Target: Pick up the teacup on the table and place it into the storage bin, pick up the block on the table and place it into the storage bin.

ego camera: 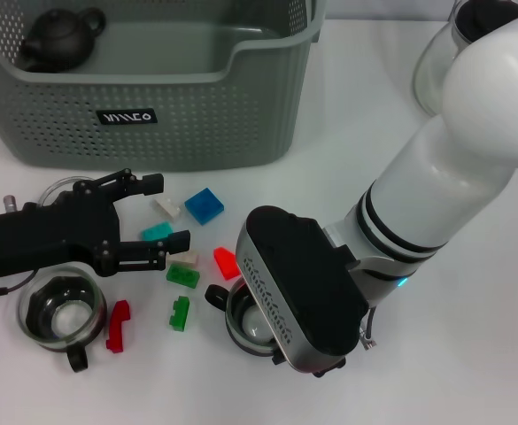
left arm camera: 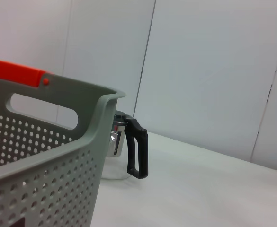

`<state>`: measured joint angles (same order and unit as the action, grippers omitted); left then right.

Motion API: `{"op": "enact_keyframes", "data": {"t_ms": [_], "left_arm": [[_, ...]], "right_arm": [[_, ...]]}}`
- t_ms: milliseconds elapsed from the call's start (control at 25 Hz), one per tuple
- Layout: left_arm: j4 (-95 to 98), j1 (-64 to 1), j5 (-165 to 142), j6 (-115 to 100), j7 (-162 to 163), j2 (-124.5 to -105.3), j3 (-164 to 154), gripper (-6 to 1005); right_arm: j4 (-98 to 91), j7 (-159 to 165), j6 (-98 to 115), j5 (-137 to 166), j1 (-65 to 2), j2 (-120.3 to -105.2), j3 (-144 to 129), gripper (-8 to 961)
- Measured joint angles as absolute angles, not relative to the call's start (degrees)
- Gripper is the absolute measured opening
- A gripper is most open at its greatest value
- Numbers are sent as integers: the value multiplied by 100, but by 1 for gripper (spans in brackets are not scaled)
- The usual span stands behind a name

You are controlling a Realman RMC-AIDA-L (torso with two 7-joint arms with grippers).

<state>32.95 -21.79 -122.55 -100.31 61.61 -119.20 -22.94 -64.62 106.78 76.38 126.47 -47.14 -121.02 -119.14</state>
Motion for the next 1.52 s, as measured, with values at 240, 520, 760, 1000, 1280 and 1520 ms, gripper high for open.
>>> {"op": "enact_keyframes", "data": {"t_ms": [240,520,760,1000,1280,1520], "left_arm": [[3304,-2179,-12251,-10049,6163,-11918,-2294,861],[3357,-2147,-12250,-10060,6182,-11900,-2275,860],[3417,-2030,-12246,-10069,6156,-11898,-2065,858],[3491,-1949,-12271,-10137,6145,-11891,-1960,857],[3496,-1963,-12284,-10159,6150,-11893,-1963,855],[3463,-2040,-12267,-10157,6149,-11931,-1991,854]], "right_arm": [[-6596,10797,7695,12647,-4686,-12076,-11889,64],[-7163,11148,8403,12836,-4510,-12040,-11394,64],[-8170,11457,9662,12962,-4196,-12037,-10095,64],[-9026,11890,10679,12910,-4383,-12032,-8708,65],[-9431,11906,10880,12739,-4863,-12042,-7944,65],[-9505,11641,9834,12655,-5217,-12051,-7840,65]]}}
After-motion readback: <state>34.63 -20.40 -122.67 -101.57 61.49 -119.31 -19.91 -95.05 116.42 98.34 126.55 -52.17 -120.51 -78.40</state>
